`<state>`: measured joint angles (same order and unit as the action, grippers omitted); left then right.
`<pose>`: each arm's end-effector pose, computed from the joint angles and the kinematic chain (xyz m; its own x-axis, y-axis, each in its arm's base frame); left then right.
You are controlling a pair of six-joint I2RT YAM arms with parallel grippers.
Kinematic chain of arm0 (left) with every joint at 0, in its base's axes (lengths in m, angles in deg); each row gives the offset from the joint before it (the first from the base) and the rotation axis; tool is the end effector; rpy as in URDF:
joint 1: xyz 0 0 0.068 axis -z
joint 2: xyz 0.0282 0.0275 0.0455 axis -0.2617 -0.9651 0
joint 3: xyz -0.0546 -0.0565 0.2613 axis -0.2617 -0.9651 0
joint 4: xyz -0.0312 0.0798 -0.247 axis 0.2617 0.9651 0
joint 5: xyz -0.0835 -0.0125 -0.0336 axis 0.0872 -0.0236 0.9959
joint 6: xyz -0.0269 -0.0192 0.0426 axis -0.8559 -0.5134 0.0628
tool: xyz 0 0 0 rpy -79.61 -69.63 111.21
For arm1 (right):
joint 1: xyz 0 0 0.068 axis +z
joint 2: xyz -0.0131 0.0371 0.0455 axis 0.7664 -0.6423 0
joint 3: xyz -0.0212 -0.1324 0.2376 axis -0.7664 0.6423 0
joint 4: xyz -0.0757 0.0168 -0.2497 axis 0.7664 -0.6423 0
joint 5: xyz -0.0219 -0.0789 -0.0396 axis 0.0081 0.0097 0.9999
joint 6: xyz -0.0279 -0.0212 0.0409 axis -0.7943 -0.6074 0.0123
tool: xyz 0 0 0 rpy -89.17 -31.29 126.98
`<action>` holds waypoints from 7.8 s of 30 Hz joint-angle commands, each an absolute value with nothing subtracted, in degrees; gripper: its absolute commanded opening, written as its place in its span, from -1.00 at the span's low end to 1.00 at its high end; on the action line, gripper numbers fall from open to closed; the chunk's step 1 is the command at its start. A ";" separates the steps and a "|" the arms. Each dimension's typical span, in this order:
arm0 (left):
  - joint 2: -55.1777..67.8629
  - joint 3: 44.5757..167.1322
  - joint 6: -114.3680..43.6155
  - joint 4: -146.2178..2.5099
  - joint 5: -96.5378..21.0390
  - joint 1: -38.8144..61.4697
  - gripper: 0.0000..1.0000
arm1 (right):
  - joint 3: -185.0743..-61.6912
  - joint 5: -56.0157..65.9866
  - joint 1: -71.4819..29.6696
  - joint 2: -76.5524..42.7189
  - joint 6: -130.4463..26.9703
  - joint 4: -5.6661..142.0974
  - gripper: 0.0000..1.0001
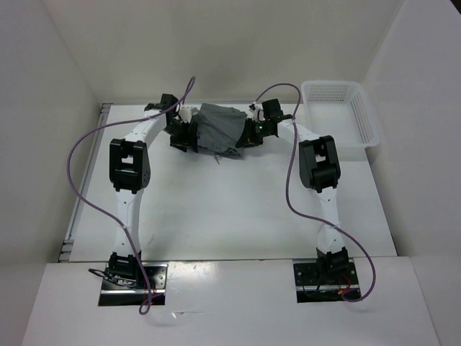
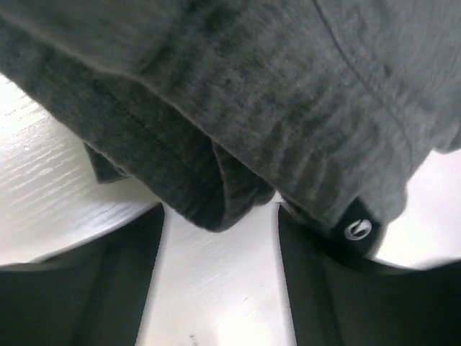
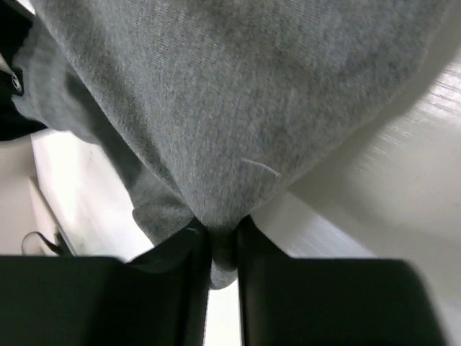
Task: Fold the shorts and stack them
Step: Fold the shorts
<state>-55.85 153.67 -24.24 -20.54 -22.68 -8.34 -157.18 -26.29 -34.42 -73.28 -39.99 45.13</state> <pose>0.5032 -0.0744 0.1766 -0.9148 0.1024 -0.3908 0.2570 0.8939 -0.3672 0.4968 0.1620 0.1503 -0.9024 0.0050 -0.4308 -0.3135 0.6783 0.6646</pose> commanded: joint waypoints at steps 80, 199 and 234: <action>-44.30 163.93 -23.80 -16.93 -21.84 -2.26 -1.00 | -182.66 -18.31 -25.59 -69.61 -82.02 33.48 -1.00; -62.74 162.72 -23.80 -23.17 -27.11 -5.24 0.15 | -133.97 -18.84 -33.16 -59.15 -45.37 53.69 0.13; -41.39 130.44 -23.80 -28.62 -32.63 -4.52 0.20 | -131.06 -23.14 -33.16 -52.12 -63.38 44.30 0.11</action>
<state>-41.95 128.49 -24.11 -31.14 -27.33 -1.35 -128.41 -22.16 -33.30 -55.45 -58.54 47.49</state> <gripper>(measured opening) 0.586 0.501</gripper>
